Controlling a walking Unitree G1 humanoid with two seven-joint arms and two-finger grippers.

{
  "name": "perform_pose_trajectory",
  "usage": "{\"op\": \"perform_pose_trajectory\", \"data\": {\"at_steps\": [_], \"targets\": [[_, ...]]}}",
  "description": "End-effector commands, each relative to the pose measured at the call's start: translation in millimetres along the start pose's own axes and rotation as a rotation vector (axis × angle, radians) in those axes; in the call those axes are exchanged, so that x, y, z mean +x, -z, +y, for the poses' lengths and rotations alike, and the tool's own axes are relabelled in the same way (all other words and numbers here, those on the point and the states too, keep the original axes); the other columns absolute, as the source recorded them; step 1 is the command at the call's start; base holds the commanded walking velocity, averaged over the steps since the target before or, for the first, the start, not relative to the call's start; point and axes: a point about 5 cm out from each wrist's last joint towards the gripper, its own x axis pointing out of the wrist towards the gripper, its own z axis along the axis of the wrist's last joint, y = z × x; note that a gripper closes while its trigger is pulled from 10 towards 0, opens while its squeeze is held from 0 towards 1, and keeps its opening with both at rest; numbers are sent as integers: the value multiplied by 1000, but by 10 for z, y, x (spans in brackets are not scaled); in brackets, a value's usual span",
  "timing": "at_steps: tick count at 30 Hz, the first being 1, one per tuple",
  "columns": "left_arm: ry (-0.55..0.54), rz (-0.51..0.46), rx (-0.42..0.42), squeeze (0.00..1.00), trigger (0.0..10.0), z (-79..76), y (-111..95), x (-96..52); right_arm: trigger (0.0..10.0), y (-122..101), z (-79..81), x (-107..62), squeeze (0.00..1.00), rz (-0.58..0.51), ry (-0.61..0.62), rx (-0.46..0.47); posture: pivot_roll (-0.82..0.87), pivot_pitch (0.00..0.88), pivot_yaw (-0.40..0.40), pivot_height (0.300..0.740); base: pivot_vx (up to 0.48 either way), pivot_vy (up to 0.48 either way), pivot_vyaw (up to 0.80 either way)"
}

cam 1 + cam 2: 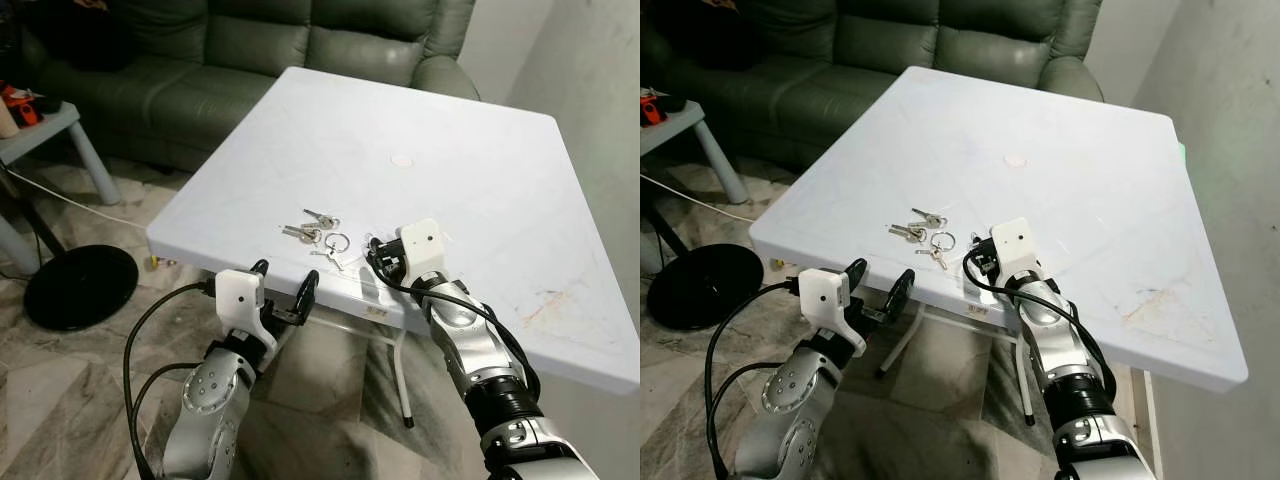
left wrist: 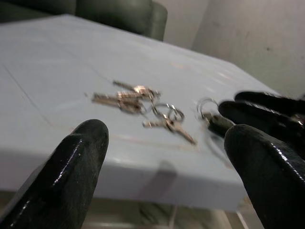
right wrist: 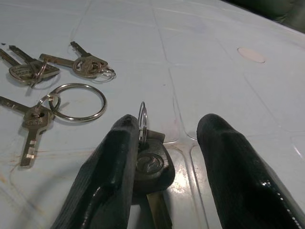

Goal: Hang keys on a hook

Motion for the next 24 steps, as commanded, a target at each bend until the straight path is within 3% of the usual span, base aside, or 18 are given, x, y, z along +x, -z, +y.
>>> {"op": "perform_pose_trajectory", "data": {"at_steps": [1, 24], "targets": [[4, -2, -33, 0, 10000, -116, -3, 9, 10000, -61, 8, 14, 0, -12, 6, -7, 113, 156, -87, 732, 0, 0, 0], [-37, 23, -55, 0, 10000, -171, -25, -117, 10000, -231, 248, 86, 0, -44, -12, 66, 144, 207, -94, 732, 0, 0, 0]]}}
